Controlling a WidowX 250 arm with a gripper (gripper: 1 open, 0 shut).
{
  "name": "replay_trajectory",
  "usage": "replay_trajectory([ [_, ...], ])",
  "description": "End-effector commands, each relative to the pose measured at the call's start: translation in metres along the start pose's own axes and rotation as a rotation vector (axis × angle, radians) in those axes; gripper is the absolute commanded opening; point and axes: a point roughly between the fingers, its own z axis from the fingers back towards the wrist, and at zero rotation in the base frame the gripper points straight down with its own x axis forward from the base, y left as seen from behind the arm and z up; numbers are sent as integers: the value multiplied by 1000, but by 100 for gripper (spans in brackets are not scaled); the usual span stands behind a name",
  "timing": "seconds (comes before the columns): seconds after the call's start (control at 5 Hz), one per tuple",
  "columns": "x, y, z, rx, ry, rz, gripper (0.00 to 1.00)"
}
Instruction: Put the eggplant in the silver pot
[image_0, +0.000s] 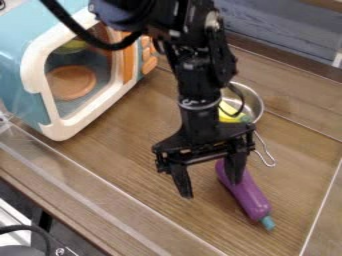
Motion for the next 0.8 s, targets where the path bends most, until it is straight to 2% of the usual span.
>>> replay_trajectory([
  [0.0, -5, -4, -5, -32, -14, 6, 100],
  [0.4, -12, -27, -19, -38, 8, -96, 100],
  [0.6, -7, -26, -24, -47, 5, -80, 100],
])
